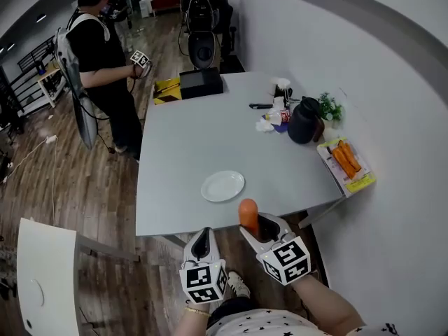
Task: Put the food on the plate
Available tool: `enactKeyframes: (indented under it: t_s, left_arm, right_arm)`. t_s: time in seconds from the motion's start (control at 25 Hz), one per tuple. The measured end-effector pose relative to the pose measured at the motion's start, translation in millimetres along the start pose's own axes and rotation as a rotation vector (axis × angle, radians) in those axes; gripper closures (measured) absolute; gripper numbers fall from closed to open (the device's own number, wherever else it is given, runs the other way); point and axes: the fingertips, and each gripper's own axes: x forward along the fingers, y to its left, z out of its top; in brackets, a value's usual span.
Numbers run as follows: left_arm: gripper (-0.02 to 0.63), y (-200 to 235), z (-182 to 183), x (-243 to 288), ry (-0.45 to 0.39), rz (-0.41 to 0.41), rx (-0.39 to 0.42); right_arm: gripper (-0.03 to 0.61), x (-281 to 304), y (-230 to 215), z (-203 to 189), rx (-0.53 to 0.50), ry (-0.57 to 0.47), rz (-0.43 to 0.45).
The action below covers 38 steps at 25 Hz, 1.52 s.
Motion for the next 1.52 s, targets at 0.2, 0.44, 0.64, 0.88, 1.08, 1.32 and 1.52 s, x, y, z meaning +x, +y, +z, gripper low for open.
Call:
enactKeyframes:
  t_s: [0.2,0.44,0.64,0.88,1.08,1.32,1.52]
  left_arm:
    - [0.606,18.9,-5.2,33.8,0.042,0.019,-0.008]
    - [0.606,40.0,-7.4,61.8,0.073,0.057,-0.043]
    - [0.606,51.7,-6.6,73.4,0.086,0.076,-0.05]
    - [0.606,64.8,-10.7,79.5,0.102,0.097,-0.065]
    - [0.606,66.3,-10.9,82.3,0.107,0.096,-0.066]
    - [0.606,69.3,-6.8,82.7,0.103,0.095,-0.068]
    - [0.606,64.5,-8.5,80.0,0.109,0.081,-0.06]
  right_arm:
    - [0.385,62.1,-34.2,-3.1,-0.254,0.141,0.087]
    - [0.385,148.8,-65.2,-26.2,-0.728,0.386,0.241]
    - [0.385,205.4,-77.5,-55.5,-0.99,0.577,0.35]
    - [0.385,235.7,-75.8,-82.5,-1.173,0.752,0.485]
    - [0.383,242.1,-78.8,-105.1,-1.259,0.855,0.534]
    - [0.38,247.5,-77.5,-108.5,-1.252,0.848,0.5]
    - [0.331,245.8,-70.5,-91.8,-1.154,0.729,0.422]
